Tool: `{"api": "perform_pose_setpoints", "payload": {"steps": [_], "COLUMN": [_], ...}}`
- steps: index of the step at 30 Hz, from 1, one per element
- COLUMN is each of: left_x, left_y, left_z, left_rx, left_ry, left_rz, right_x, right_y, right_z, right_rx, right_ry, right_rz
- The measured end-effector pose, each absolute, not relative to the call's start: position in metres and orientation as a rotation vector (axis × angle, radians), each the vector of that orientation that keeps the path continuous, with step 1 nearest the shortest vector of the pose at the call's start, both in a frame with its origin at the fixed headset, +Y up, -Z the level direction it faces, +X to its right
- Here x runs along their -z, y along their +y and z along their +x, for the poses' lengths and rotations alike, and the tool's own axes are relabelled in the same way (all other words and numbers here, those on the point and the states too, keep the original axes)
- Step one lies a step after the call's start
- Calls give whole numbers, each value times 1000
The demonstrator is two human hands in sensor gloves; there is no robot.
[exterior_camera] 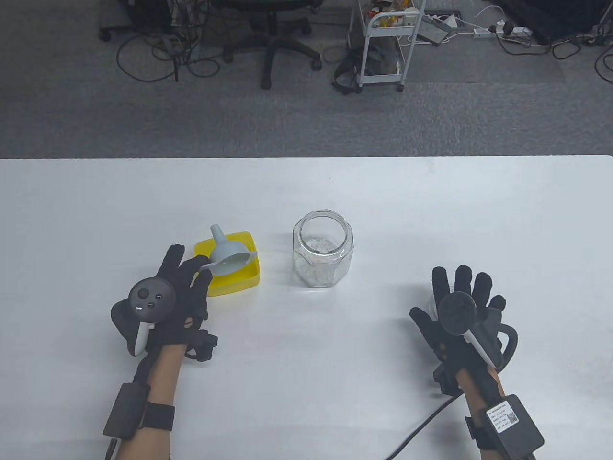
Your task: Transfer rice through funnel into glass jar
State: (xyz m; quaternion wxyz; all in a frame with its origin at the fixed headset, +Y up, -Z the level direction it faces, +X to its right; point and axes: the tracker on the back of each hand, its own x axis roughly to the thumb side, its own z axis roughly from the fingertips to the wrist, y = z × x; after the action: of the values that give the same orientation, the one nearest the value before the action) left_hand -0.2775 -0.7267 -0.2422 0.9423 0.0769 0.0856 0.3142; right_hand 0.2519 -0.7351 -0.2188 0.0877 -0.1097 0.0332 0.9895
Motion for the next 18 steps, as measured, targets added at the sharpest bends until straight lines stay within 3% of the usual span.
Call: {"api": "perform_pose_setpoints", "payload": {"steps": [11,18], "left_x": [256,242], "left_y": [-755,-734], "left_z": [-289,-285], "left_rx": [-668,-612], "left_ry": [224,210], "left_rz": [-85,20], "right_x": [220,223], "right_y": [-740,-742], "right_z": [245,246], "right_rx": [-2981,-2977], "right_ry": [113,122], "right_rz": [-292,-311]}}
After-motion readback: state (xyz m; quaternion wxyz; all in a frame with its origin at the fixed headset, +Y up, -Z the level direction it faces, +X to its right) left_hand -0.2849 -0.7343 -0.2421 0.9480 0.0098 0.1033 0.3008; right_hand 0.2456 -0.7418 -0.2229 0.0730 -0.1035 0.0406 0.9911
